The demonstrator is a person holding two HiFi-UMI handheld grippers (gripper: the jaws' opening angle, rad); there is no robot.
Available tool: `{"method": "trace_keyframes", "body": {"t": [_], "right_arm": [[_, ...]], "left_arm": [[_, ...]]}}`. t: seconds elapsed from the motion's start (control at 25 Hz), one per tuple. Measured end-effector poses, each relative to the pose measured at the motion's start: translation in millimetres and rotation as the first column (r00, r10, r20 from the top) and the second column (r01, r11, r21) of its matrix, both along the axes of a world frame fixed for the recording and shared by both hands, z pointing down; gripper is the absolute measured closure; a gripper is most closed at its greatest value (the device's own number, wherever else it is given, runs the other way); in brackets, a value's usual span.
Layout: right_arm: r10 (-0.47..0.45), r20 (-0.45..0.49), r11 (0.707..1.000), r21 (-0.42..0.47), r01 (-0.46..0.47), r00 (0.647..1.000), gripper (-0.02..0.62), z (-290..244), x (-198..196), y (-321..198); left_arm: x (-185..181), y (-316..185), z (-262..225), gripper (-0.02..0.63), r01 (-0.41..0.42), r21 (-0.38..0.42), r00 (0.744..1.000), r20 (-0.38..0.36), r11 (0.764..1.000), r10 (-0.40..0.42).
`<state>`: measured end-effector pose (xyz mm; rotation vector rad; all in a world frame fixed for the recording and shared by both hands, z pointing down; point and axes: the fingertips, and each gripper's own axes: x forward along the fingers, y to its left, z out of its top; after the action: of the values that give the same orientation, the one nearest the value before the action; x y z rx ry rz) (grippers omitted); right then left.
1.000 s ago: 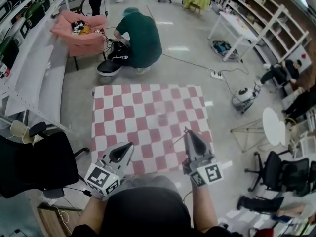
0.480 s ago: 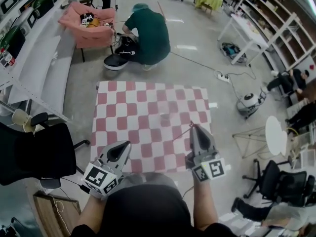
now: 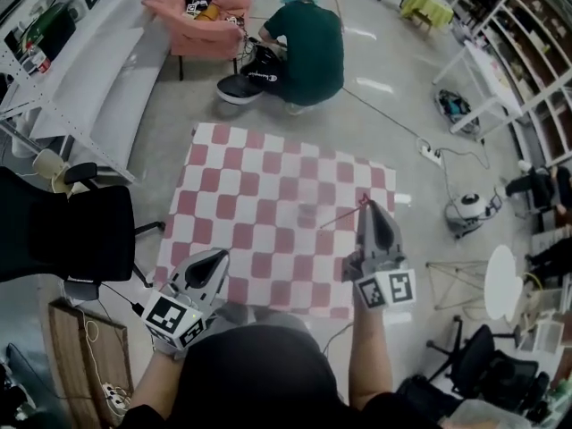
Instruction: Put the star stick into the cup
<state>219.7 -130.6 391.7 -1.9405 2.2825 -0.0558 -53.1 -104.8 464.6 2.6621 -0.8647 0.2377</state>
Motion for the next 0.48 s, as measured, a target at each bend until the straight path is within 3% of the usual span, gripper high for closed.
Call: {"method": "trace_keyframes", "body": {"t": [0.2, 0.48], "right_arm": [[-0.057, 0.021, 0.998, 0.009, 0.057, 0.998, 0.569, 18.8, 8.2, -39.8], [-0.095, 0.026, 0.993, -0.062, 0.096, 0.995, 0.569, 76.5, 10.5, -79.0]], "left_arm": [[-6.3, 0.4, 8.3, 0.566, 0.083, -0.027, 0.996, 0.039, 0.996, -0.082], [-16.6, 5.9, 21.1, 0.566, 0.167, -0.046, 0.982, 0.099, 0.985, -0.162]]}}
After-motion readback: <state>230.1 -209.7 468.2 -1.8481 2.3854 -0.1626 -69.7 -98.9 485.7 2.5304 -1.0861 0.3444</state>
